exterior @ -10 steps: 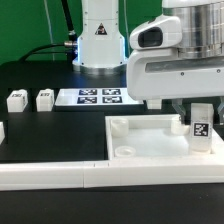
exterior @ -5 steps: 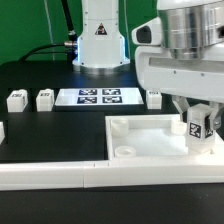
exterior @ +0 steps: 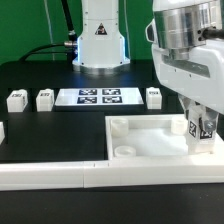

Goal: Assemble square table

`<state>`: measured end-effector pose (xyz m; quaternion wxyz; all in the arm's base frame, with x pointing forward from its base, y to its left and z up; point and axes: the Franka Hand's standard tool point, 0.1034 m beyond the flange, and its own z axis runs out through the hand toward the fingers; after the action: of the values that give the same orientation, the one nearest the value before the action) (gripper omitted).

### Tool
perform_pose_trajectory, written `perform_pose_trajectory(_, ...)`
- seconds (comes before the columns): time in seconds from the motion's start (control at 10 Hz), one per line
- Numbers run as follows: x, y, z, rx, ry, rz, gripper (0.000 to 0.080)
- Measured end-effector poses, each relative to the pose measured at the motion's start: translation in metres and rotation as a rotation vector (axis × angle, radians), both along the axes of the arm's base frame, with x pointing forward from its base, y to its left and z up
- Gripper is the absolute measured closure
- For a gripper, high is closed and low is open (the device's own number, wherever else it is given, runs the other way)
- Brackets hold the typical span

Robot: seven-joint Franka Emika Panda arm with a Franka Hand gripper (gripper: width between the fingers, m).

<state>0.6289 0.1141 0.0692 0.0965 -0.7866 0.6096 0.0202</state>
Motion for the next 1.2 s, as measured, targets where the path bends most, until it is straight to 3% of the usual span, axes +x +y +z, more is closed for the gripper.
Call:
perform_pose_trajectory(0.1,-0.002,0.002,0.001,-0.022,0.005,0.181,0.0323)
perform_pose_trajectory(0.2,0.005,0.005,0.006,-0.032,-0.009,0.378,0.0199)
perform_pose_trajectory(0.4,0.008,0.006,0.008,-0.047,-0.041,0.576,0.0160)
perform_pose_trajectory(0.6,0.008,0.005,0.007,-0.065,-0.067,0.745,0.0152)
perform_pose_trajectory(0.8,0.008,0.005,0.007,-0.130,-0.100,1.091,0.0151)
perform_pose_trajectory(0.9,0.007,0.004,0.005,-0.140,-0.115,1.221,0.0151)
perform_pose_trajectory(1.1,0.007,0.003,0.004,-0.138,-0.115,1.230,0.0151)
perform_pose_trajectory(1.2,0.007,0.003,0.004,-0.137,-0.113,1.219,0.0274)
